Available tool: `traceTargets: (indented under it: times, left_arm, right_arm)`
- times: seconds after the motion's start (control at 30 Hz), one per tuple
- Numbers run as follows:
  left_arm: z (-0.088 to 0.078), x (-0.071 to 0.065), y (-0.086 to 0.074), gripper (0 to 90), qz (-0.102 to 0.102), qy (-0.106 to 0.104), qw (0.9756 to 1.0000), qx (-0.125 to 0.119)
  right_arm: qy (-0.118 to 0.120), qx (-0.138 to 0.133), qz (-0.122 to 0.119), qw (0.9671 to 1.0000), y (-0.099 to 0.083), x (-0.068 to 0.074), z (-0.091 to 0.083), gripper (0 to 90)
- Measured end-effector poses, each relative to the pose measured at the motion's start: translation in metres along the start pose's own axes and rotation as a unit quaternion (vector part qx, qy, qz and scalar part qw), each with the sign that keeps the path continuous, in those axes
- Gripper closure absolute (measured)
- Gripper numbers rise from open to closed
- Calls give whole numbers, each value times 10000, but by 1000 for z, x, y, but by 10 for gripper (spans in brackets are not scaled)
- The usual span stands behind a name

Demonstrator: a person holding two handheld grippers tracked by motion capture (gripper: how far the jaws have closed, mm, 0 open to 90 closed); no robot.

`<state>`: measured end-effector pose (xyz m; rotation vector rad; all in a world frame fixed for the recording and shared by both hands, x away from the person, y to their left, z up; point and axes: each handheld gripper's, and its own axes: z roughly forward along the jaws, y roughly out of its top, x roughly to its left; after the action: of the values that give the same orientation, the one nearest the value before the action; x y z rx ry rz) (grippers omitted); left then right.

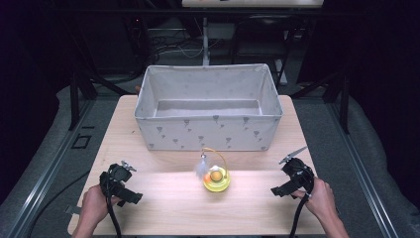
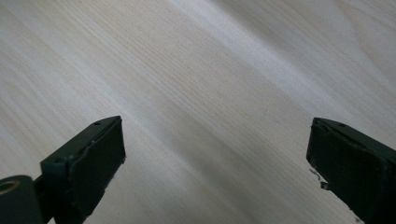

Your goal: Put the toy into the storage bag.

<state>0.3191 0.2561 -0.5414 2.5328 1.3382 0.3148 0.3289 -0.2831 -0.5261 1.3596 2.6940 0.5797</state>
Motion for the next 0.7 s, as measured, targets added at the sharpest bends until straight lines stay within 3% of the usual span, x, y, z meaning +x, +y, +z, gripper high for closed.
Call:
traceTargets:
  times: [0.33,0.7]
  left_arm:
    - [0,0,0,1,19,2,10000,-3]
    - [0,0,-3,1,-44,37,10000,29]
  right_arm:
    - [-82,236,-287,9993,4,8,-4,45]
    - [-196,222,-513,9982,12,23,-14,45]
